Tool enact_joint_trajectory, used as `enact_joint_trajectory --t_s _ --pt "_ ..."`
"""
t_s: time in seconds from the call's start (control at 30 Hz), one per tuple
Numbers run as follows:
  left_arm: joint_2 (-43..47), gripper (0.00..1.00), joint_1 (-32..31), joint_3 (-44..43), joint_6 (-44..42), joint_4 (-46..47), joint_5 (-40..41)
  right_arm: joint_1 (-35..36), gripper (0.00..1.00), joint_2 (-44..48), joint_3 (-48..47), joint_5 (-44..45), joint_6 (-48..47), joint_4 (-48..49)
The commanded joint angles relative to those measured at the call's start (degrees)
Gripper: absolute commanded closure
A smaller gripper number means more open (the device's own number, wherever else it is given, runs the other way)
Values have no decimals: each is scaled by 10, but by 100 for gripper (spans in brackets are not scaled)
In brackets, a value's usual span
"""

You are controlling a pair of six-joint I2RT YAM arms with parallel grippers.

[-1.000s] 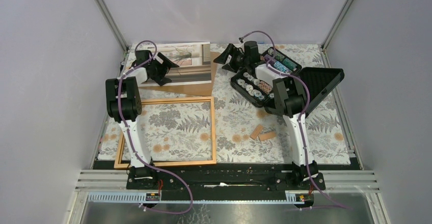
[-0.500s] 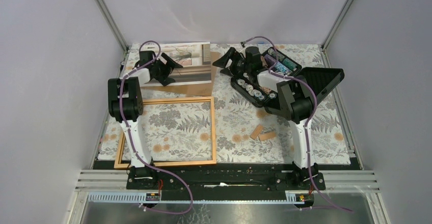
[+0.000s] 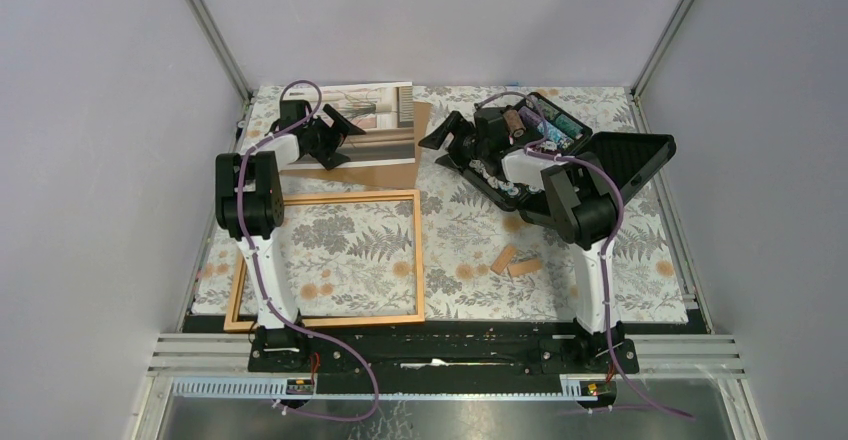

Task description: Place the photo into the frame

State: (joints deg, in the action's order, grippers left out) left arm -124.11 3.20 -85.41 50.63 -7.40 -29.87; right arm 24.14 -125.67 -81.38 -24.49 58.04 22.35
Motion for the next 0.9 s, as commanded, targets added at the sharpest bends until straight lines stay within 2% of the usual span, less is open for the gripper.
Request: enact_joint_trajectory --t_s 0.0,0.13,0.27,0.43,0.8,0.87 --pt "-17 1 -2 20 -17 -62 28 12 14 54 -4 97 -19 -108" --pt "-18 1 -2 19 -17 -62 27 37 13 76 -26 227 -66 -202" --pt "-20 1 -1 17 -17 -62 27 70 11 56 -61 281 -63 -257" --pt "-19 1 2 17 -13 -61 23 114 9 53 -58 365 -41 -268" --pt "-17 1 4 25 -4 -48 12 126 12 86 63 382 69 -138" --pt "-16 1 5 25 -7 -46 18 124 21 87 97 358 87 -67"
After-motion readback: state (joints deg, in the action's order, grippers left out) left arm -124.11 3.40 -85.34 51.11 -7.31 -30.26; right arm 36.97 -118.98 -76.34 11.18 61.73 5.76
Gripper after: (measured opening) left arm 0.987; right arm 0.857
